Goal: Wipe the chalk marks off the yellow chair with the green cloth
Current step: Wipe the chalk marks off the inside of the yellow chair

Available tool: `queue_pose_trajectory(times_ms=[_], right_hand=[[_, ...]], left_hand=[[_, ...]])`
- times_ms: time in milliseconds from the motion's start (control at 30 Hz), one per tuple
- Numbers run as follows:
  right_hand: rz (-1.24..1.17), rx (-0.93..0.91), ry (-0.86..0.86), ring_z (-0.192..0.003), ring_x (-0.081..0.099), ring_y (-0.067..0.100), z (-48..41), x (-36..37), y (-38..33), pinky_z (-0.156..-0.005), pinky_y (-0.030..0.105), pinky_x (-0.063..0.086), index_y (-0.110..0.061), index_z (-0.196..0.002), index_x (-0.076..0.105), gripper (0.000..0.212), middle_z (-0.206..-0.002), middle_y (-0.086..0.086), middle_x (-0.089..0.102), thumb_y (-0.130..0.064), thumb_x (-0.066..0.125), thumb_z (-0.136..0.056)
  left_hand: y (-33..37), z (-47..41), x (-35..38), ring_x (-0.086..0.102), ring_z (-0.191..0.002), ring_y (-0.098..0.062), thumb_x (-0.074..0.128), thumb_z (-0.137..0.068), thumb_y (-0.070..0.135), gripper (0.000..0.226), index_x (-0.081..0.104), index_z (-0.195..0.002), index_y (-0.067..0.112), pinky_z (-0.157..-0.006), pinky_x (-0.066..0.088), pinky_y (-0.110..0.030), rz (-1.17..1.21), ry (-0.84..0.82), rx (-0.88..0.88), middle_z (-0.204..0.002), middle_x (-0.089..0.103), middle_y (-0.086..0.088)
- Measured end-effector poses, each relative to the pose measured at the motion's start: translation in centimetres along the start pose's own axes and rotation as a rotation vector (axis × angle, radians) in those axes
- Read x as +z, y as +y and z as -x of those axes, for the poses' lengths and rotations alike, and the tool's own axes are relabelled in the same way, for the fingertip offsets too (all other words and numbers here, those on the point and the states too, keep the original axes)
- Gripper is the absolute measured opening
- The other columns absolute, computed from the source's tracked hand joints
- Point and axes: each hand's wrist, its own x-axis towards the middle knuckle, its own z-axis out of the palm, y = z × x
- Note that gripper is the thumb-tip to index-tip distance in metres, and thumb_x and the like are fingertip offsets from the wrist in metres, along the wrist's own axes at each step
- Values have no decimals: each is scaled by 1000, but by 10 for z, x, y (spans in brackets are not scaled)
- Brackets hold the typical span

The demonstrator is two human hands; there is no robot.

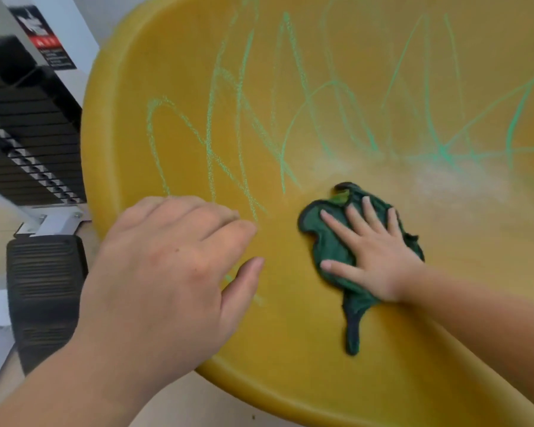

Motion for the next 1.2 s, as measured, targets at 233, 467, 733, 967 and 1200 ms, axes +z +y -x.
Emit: queue_pose_trajectory(times_ms=[233, 467, 733, 967, 1200], right_hand=[[-139, 113, 52, -150, -29, 36, -29, -4, -30, -119, 67, -10, -54, -148, -29, 91, -170, 7, -15, -98, -5, -71], [-428, -440, -143, -140, -45, 4, 61, -20, -120, -118, 39, -26, -59, -145, -29, 68, -161, -16, -34, -75, 13, -94], [-25, 228, 67, -150, -29, 37, -36, -13, 0, -119, 66, -9, -51, -148, -31, 102, -169, 12, -12, -102, -13, -60], [-360, -155, 114, -148, -36, 22, -39, -30, -119, -122, 54, -16, -47, -147, -29, 82, -168, 5, -21, -86, -5, -78], [-251, -322, 132, -146, -39, 13, -23, -20, -104, -122, 49, -19, -57, -139, -36, 62, -166, -1, -25, -78, -9, -88]], left_hand=[[-15, 7, -10, 48, -136, -35, 70, -84, 39, 31, 79, -101, 16, -112, 24, -67, 1, 27, 12, -126, 68, -10], [-24, 8, -16, 15, -152, -38, 54, -79, 68, 71, 62, -135, 24, -118, 9, -61, -16, -44, -195, -161, 30, -14], [-36, 14, -18, -7, -155, -29, 40, -67, 94, 124, 12, -160, 17, -124, 3, -47, 82, -94, -272, -167, -7, -13], [-41, 16, -17, -9, -154, -32, 40, -63, 97, 137, 9, -158, 3, -125, -2, -41, 259, -81, -197, -166, -7, -19], [-40, 14, -15, -5, -154, -34, 48, -57, 96, 147, 8, -155, -6, -125, 2, -43, 262, -65, -197, -165, -3, -23]])
